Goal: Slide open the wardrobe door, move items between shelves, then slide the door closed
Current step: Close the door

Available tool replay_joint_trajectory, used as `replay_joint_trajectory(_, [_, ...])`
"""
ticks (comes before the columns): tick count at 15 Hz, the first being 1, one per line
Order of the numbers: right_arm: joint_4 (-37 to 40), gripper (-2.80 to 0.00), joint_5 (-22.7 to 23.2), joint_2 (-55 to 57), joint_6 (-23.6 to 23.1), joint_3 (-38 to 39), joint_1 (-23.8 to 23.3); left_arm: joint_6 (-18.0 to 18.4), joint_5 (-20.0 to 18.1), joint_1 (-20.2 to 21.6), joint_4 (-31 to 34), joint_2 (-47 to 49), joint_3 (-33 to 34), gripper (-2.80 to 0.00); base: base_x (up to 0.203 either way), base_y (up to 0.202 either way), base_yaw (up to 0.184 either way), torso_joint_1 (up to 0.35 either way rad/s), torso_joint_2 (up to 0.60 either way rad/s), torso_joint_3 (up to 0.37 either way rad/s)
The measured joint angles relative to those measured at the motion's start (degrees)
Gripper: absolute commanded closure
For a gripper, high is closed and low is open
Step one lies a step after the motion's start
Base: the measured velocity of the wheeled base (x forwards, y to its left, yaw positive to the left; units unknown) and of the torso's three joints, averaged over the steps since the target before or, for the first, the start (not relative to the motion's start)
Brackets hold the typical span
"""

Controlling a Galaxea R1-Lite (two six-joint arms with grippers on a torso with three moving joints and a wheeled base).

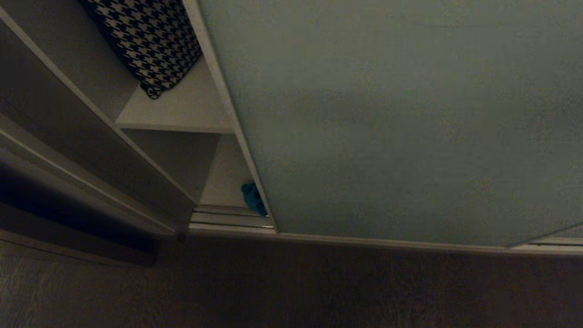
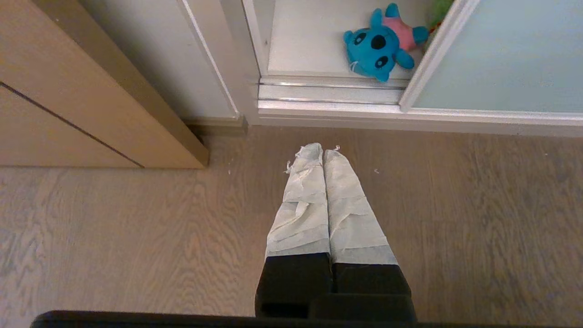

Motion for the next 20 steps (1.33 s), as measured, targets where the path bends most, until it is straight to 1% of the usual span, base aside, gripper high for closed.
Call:
replay_joint_trajectory(3, [-0.8,0.0,2.6,6.1,0.7,0.0,-12.0,0.0,0.0,0.0,0.0,0.0,0.0,0.0,0.0,0.0,0.0,0.0,0.0,0.0])
replay_joint_trajectory(6, [-3.8,0.0,5.5,12.0,1.6,-0.4,-21.4,0.0,0.0,0.0,0.0,0.0,0.0,0.0,0.0,0.0,0.0,0.0,0.0,0.0])
replay_joint_trajectory(8, [-5.7,0.0,8.3,16.1,4.2,-1.5,-25.8,0.0,0.0,0.0,0.0,0.0,0.0,0.0,0.0,0.0,0.0,0.0,0.0,0.0])
replay_joint_trajectory(9, [-5.9,0.0,10.5,18.6,5.7,-2.8,-27.2,0.0,0.0,0.0,0.0,0.0,0.0,0.0,0.0,0.0,0.0,0.0,0.0,0.0])
replay_joint_trajectory(11, [-5.6,0.0,16.0,24.0,9.1,-6.8,-28.4,0.0,0.0,0.0,0.0,0.0,0.0,0.0,0.0,0.0,0.0,0.0,0.0,0.0])
replay_joint_trajectory(12, [-4.7,0.0,19.3,27.1,11.0,-10.0,-28.6,0.0,0.0,0.0,0.0,0.0,0.0,0.0,0.0,0.0,0.0,0.0,0.0,0.0])
replay_joint_trajectory(14, [-0.6,0.0,27.2,32.8,15.8,-17.8,-28.6,0.0,0.0,0.0,0.0,0.0,0.0,0.0,0.0,0.0,0.0,0.0,0.0,0.0])
replay_joint_trajectory(15, [2.2,0.0,32.5,35.7,19.3,-22.3,-28.6,0.0,0.0,0.0,0.0,0.0,0.0,0.0,0.0,0.0,0.0,0.0,0.0,0.0])
replay_joint_trajectory(16, [4.7,0.0,38.8,38.1,23.6,-25.5,-28.6,0.0,0.0,0.0,0.0,0.0,0.0,0.0,0.0,0.0,0.0,0.0,0.0,0.0])
replay_joint_trajectory(18, [6.5,0.0,50.9,41.7,32.0,-28.1,-28.8,0.0,0.0,0.0,0.0,0.0,0.0,0.0,0.0,0.0,0.0,0.0,0.0,0.0])
replay_joint_trajectory(19, [6.4,0.0,56.0,43.0,35.6,-28.6,-28.9,0.0,0.0,0.0,0.0,0.0,0.0,0.0,0.0,0.0,0.0,0.0,0.0,0.0])
replay_joint_trajectory(20, [6.1,0.0,60.0,43.8,38.3,-28.8,-29.0,0.0,0.0,0.0,0.0,0.0,0.0,0.0,0.0,0.0,0.0,0.0,0.0,0.0])
